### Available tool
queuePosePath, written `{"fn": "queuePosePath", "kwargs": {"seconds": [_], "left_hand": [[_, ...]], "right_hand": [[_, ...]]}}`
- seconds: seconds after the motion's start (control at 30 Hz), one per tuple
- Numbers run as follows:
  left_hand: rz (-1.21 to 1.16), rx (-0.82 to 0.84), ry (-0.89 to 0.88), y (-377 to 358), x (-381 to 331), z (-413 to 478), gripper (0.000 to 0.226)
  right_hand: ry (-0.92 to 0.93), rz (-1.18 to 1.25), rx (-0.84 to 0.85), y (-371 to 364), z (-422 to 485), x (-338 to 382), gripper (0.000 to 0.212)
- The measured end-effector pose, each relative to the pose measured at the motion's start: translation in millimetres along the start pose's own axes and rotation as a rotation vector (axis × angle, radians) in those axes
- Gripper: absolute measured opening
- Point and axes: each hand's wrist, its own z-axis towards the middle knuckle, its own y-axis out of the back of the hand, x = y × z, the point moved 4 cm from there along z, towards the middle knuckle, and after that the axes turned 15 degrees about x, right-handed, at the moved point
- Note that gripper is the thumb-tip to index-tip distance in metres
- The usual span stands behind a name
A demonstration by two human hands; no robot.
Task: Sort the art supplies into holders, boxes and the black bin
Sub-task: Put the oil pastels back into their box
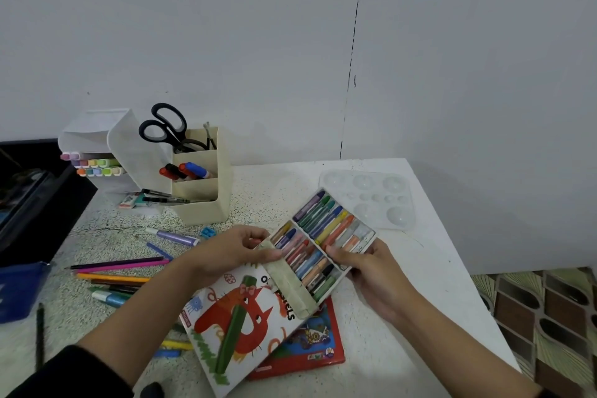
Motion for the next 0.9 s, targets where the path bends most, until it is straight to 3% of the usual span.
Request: {"fn": "queuePosePath", "kwargs": {"seconds": [0.13, 0.2, 0.33, 0.43, 0.53, 0.67, 0.9], "left_hand": [[-0.006, 0.044, 0.045, -1, 3, -2, 0.051], [-0.006, 0.027, 0.022, 0, 0, -5, 0.044], [0.028, 0.018, 0.011, 6, -5, -9, 0.046], [0.052, 0.023, 0.049, 10, -6, -8, 0.055], [0.076, 0.078, 0.032, 10, -14, -6, 0.044], [0.105, 0.078, 0.012, 10, -22, -3, 0.039], [0.259, -0.03, -0.085, 11, -21, 2, 0.035]], "right_hand": [[-0.001, -0.094, 0.062, 9, -2, 4, 0.057], [0.012, -0.105, 0.125, 12, -1, 10, 0.066], [-0.09, -0.064, 0.252, 13, 3, 30, 0.041], [-0.175, -0.123, 0.294, 17, 8, 40, 0.037], [-0.196, -0.177, 0.348, 15, 10, 42, 0.037], [-0.118, -0.259, 0.253, 16, 11, 28, 0.022], [-0.077, -0.319, 0.191, 14, 9, 15, 0.027]]}}
